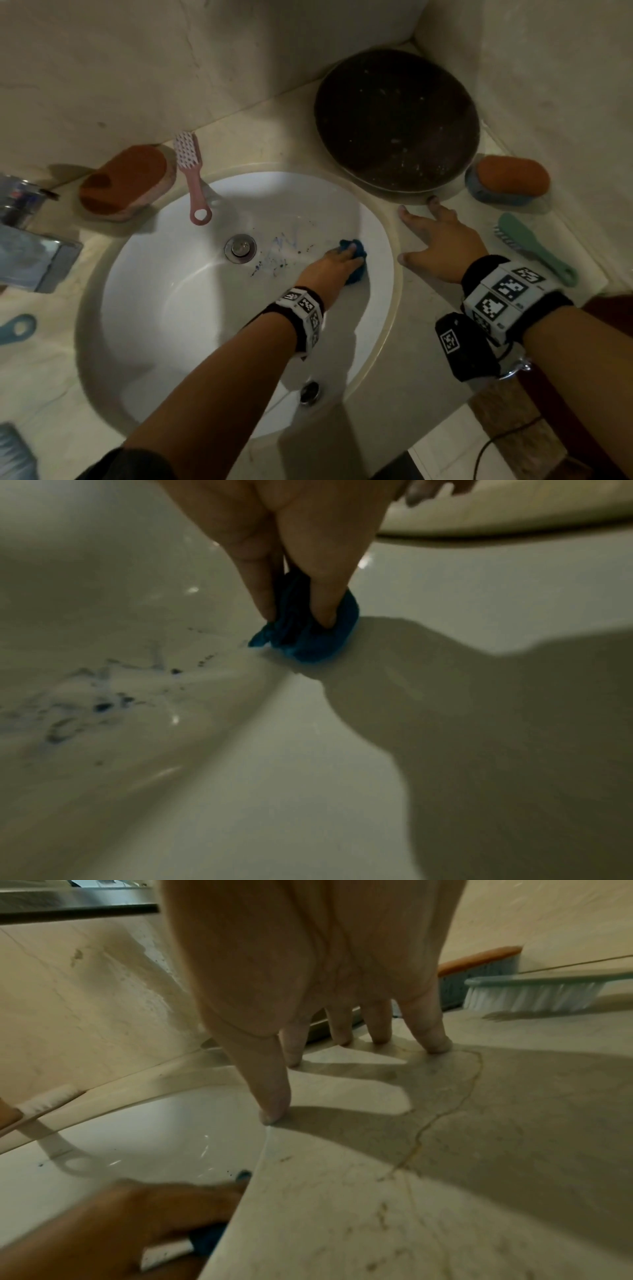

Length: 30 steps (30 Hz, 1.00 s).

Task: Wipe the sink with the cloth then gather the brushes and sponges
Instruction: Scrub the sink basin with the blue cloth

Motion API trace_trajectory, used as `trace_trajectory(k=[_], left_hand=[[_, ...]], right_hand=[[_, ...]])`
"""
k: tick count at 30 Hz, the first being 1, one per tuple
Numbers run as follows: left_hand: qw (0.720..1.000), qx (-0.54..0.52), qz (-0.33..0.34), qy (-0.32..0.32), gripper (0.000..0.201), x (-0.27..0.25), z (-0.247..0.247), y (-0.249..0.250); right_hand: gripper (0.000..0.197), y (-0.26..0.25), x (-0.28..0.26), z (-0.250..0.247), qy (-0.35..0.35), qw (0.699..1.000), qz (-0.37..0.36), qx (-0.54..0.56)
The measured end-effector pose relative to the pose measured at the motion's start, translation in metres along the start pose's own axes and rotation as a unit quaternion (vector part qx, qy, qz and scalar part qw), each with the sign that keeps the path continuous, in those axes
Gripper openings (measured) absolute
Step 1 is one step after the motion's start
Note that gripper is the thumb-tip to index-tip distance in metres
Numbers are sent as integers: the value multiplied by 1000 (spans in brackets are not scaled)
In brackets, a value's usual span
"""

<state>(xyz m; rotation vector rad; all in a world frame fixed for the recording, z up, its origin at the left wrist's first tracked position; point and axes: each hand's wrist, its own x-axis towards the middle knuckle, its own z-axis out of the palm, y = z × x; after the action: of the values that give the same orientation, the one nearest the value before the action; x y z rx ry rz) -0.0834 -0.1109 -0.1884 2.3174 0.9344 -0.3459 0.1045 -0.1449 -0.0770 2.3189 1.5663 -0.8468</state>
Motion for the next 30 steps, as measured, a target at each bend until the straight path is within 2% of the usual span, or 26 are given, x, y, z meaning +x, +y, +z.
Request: trace_trajectory(k=[2,4,7,10,12,13,17,22,24,27,29,30], left_hand=[[999,-10,-29,-23,61,-1,10,-1],[996,-35,-78,-9,60,-4,13,-15],[994,-24,-110,-3,57,-6,4,-28],[993,-25,-109,36,53,-1,-11,-27],[992,-34,-86,88,58,9,-16,-25],[992,-35,-77,92,61,14,-17,-22],[994,-28,-102,17,64,23,-11,-15],[986,-8,-162,-36,65,19,-9,-42],[982,-29,-184,-19,66,20,-19,-48],[988,-44,-128,74,62,26,-23,-32],[992,-51,-91,67,60,31,-18,-16],[993,-49,-98,52,60,34,-15,-13]], right_hand=[[84,2,1,1,-2,1000,-5,3],[84,4,2,1,-3,1000,-10,6],[84,4,4,3,0,1000,-12,-4],[84,4,3,2,0,1000,-13,-2],[84,4,2,2,0,1000,-13,1],[84,4,1,2,0,1000,-12,0],[83,4,1,2,2,1000,-14,3],[83,4,1,2,-1,1000,-15,-1],[83,4,1,2,0,1000,-15,1],[83,5,2,2,-1,1000,-16,2],[83,5,2,2,-2,1000,-16,-1],[83,5,2,2,-4,1000,-14,-3]])
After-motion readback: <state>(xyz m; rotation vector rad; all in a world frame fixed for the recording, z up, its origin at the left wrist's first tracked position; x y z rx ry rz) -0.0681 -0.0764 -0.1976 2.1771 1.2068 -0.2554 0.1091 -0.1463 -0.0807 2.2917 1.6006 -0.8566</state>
